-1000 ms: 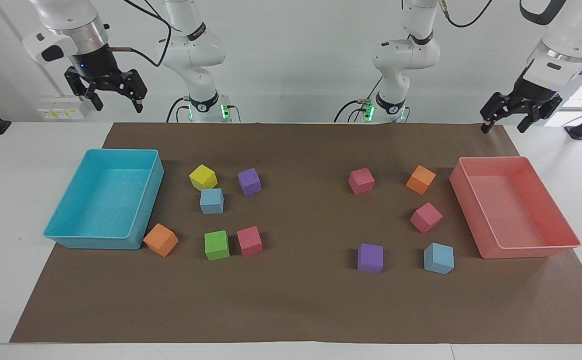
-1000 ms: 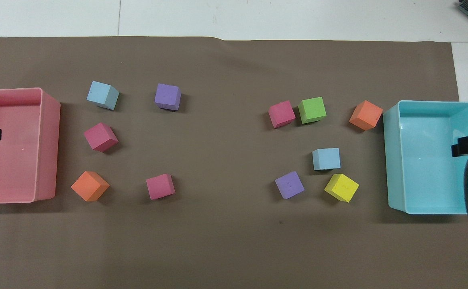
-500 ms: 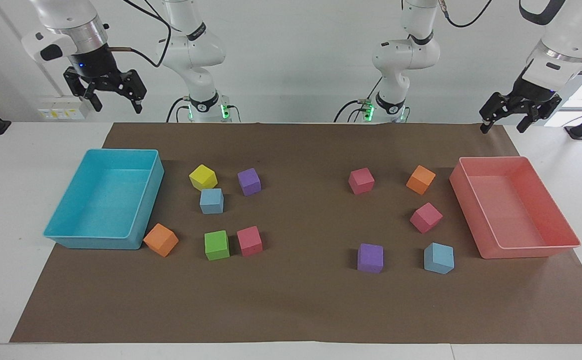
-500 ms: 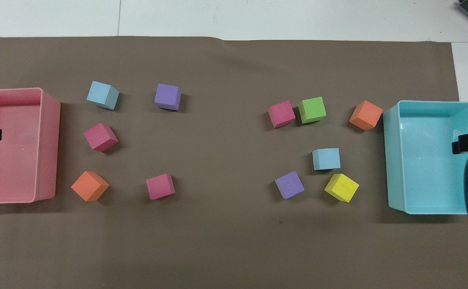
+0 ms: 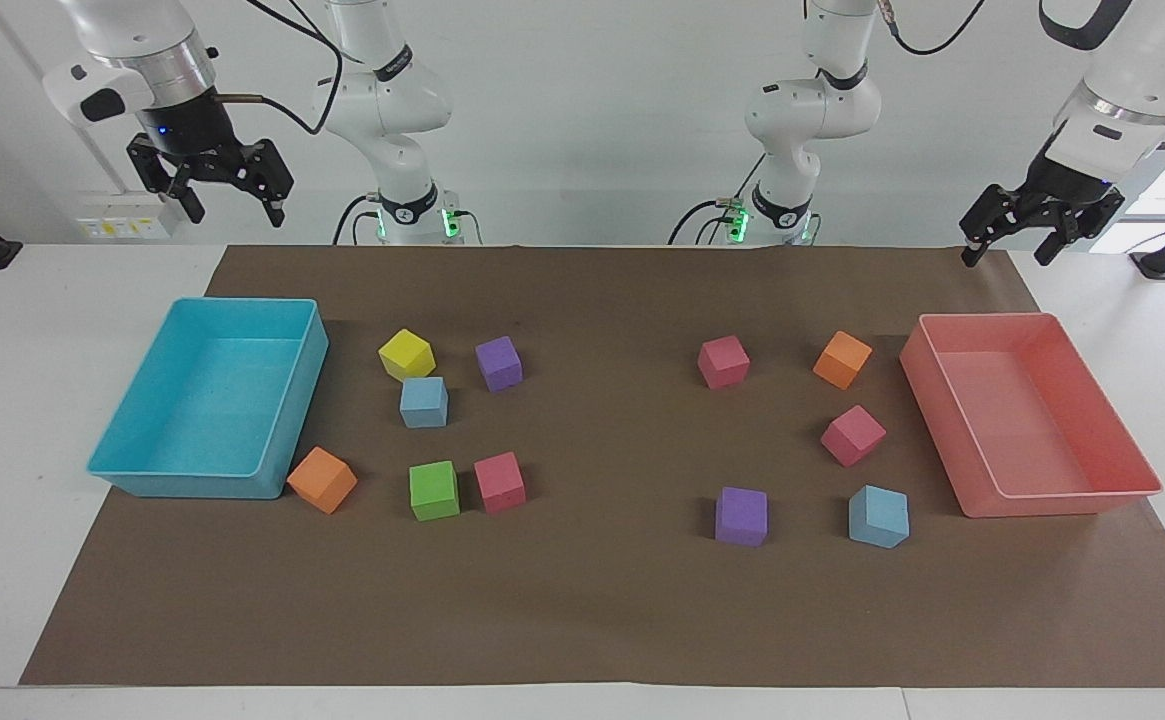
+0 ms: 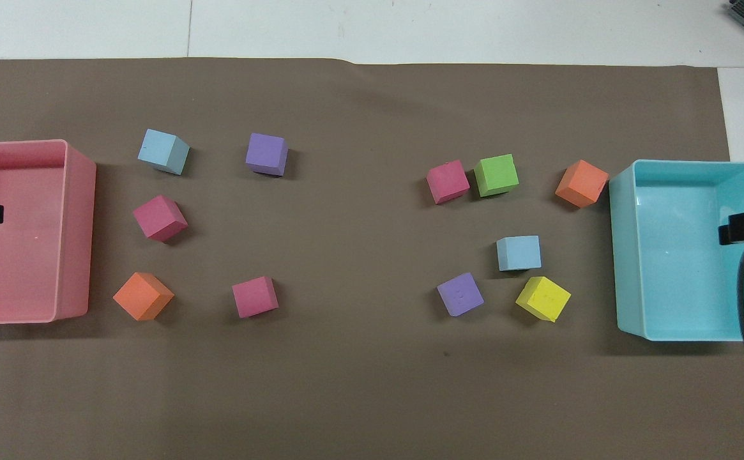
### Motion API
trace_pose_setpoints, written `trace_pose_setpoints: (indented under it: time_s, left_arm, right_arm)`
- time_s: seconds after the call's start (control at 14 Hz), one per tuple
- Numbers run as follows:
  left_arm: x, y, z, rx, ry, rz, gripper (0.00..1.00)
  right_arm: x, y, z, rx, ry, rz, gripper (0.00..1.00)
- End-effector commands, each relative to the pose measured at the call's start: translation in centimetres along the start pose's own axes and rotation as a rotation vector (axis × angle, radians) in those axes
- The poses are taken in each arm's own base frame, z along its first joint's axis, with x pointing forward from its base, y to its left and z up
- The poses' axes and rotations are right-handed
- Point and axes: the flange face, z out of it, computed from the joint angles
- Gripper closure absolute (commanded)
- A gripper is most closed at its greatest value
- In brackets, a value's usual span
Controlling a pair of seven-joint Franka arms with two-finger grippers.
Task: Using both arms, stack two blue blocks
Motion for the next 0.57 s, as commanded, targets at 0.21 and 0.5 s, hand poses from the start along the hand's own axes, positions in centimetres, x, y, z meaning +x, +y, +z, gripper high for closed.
trace_pose_setpoints:
  time_s: [0.21,0.5]
  left_arm:
    - [-0.15,-0.11,-0.48,-0.006,-0.006,-0.001,0.00]
    - [-0.16,-0.52,-0.50,-0.006,-0.005,-0.009,0.00]
  right_arm:
    - [-0.26,0.43,0.06,0.000,0.010,-0.004,0.00]
    - [-0.22,0.43,0.04,0.000,0.013,-0.004,0.00]
